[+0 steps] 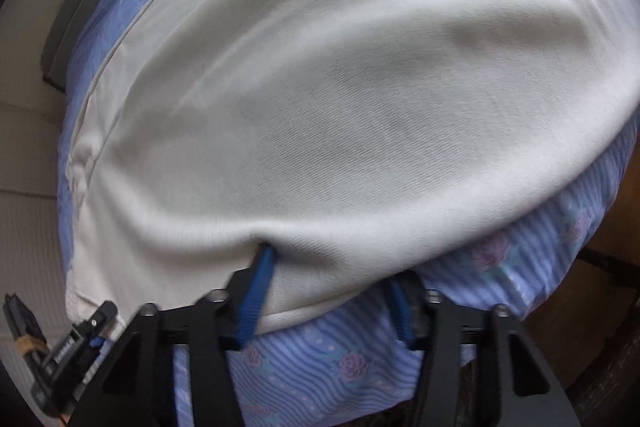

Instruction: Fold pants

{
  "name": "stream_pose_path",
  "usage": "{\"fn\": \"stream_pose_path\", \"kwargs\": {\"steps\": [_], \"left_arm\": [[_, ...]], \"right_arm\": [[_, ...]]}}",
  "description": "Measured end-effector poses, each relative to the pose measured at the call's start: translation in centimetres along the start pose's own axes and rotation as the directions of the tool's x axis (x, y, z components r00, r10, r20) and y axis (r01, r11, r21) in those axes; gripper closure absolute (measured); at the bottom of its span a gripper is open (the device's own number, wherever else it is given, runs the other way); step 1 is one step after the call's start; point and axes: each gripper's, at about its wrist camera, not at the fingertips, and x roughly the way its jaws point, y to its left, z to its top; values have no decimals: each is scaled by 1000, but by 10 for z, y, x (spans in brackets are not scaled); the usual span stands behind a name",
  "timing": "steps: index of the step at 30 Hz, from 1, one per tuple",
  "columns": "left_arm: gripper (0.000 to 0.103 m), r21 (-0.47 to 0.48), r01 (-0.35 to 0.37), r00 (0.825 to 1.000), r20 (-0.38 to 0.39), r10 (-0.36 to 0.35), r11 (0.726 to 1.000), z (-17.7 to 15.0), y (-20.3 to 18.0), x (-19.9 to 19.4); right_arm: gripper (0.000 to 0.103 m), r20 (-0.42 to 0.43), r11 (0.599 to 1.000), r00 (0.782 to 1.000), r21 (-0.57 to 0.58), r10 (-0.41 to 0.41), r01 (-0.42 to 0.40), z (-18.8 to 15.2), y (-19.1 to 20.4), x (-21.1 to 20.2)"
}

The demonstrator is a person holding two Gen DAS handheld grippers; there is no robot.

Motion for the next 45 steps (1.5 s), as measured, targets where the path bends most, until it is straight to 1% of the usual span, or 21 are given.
{"fn": "stream_pose_path", "kwargs": {"steps": [1,2,3,7,9,11,14,15,18,19,20,24,28,30,32,33,37,38,41,42,45], "left_arm": [[75,6,-1,1000,6,1,1000,3,-1,-5],[82,10,0,1000,9,0,1000,4,-1,-9],[86,11,1,1000,11,-1,1000,5,-2,-16],[90,10,4,999,37,-4,1000,4,-2,-46],[91,2,15,998,65,-15,1000,6,-1,-66],[91,-6,28,995,92,-28,1000,14,-6,-81],[92,-7,49,987,151,-47,999,34,-18,-101],[92,-16,67,982,180,-63,998,43,-19,-111],[93,-32,87,967,245,-76,996,70,-24,-123],[93,-34,91,962,261,-79,995,80,-26,-125],[93,-37,92,959,274,-78,995,92,-27,-126],[93,-59,114,949,303,-91,992,135,-29,-124],[92,-95,111,947,312,-77,989,176,-27,-113],[92,-124,108,951,302,-66,986,197,-22,-99],[93,-160,106,959,276,-59,981,217,-16,-82],[92,-181,102,966,254,-53,978,233,-12,-70],[92,-213,77,982,187,-37,974,270,-1,-29],[92,-215,70,987,155,-37,974,281,1,-16],[92,-220,48,993,111,-24,974,296,2,9],[92,-222,33,995,95,-12,974,302,2,19],[91,-238,18,998,65,-2,971,310,4,37]], "right_arm": [[72,2,1000,1000,0,1,-1,1,0,-4],[79,10,1000,1000,-8,1,-1,2,2,-12],[83,19,1000,1000,-18,-1,1,3,3,-19],[86,87,997,996,-83,6,1,20,24,-61],[87,133,992,991,-122,15,2,33,40,-85],[87,178,988,983,-151,41,-14,44,52,-111],[88,242,980,967,-196,80,-33,63,72,-143],[88,258,978,962,-207,91,-37,73,87,-145],[89,308,967,944,-252,121,-41,99,117,-155],[89,314,965,941,-260,124,-40,105,126,-153],[89,327,959,936,-279,134,-40,119,137,-152],[89,344,946,927,-323,147,-30,158,171,-142],[89,346,929,925,-370,159,-21,197,204,-122],[89,325,920,934,-391,150,-11,218,222,-100],[89,304,914,943,-405,137,-2,235,236,-80],[89,292,913,948,-409,127,4,243,242,-68],[89,241,904,968,-426,77,34,272,261,-20],[89,231,903,971,-428,65,42,278,263,-10],[89,182,902,983,-429,27,55,294,266,21],[89,171,901,985,-431,19,57,297,267,28],[89,143,896,990,-439,-12,74,304,269,44]]}}
